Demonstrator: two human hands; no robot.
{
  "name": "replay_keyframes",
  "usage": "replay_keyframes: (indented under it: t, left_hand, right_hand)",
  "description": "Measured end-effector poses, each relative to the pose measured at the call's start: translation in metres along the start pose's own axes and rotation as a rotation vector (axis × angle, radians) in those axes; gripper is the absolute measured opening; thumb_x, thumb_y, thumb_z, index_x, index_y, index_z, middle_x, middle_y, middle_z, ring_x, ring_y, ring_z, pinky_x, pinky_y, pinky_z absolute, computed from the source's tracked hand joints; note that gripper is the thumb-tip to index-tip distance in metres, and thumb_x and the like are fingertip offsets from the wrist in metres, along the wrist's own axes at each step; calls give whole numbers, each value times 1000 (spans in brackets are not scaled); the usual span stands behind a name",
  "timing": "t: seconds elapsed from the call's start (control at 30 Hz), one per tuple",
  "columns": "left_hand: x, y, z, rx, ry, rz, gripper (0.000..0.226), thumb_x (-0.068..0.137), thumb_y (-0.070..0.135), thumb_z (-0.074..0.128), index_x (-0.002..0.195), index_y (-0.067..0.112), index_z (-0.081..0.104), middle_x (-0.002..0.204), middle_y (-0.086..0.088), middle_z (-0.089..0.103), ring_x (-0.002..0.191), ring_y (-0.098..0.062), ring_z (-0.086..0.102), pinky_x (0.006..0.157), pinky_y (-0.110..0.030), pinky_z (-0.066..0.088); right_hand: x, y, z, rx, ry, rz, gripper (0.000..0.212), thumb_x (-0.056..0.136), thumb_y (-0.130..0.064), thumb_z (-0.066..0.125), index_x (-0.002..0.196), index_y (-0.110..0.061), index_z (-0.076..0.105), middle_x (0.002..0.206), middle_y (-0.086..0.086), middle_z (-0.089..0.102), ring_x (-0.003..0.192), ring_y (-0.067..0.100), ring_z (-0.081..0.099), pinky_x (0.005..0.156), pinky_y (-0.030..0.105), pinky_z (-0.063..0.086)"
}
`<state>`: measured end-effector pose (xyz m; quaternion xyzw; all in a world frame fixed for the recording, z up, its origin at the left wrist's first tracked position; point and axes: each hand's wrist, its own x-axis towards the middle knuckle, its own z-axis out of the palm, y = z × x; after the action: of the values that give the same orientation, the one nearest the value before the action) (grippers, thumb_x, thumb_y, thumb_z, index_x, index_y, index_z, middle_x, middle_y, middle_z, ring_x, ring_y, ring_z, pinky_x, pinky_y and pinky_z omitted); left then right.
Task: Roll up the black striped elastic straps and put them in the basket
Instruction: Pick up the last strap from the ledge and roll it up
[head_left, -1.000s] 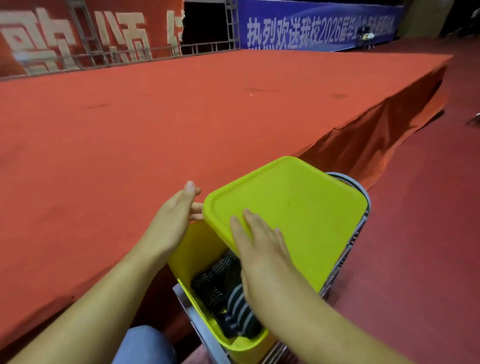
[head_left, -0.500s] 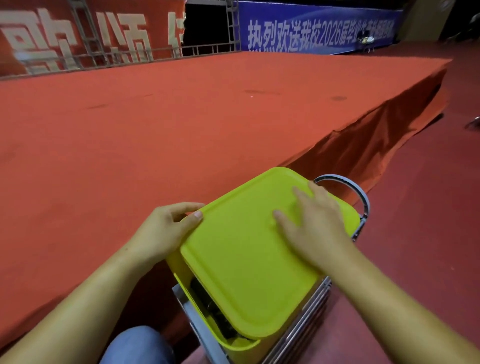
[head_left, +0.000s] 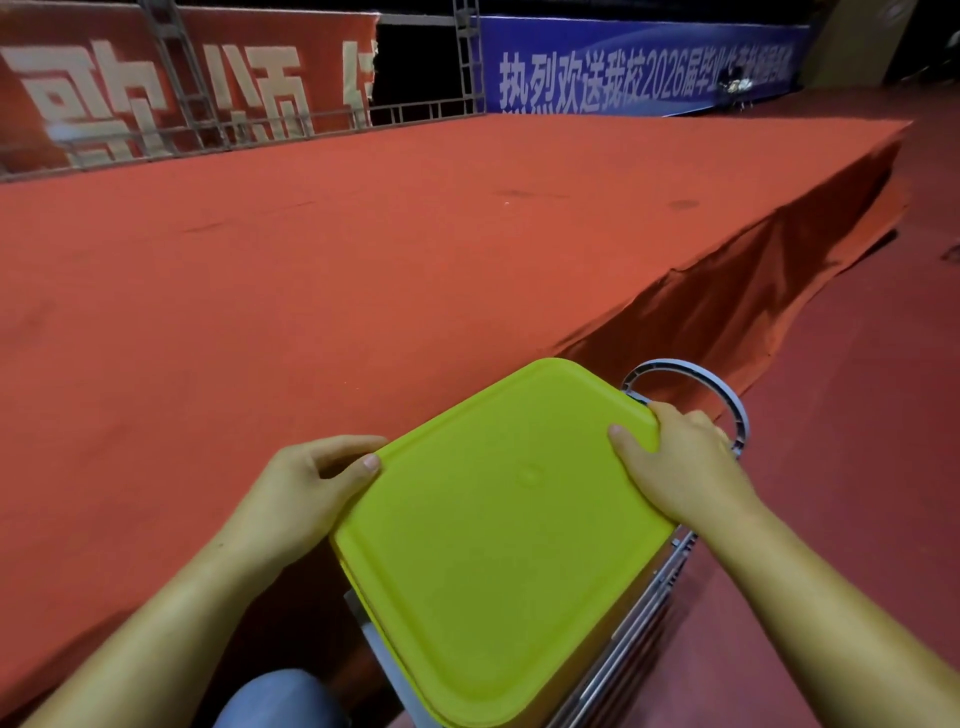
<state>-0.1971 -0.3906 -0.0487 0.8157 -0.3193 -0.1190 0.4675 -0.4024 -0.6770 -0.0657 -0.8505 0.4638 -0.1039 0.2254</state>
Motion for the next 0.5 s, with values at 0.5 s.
replay_keyframes:
  t: [0.5]
  left_hand:
    - [-13, 1, 0, 52, 112, 13, 14, 97, 26, 70, 102, 36, 78, 95, 30, 75, 90, 13, 69, 76, -14, 53]
  right_hand:
    - [-11, -10, -1, -19, 48, -5, 72, 99, -65, 48, 153, -18, 42, 134, 18, 47, 134, 42, 40, 108, 53, 42]
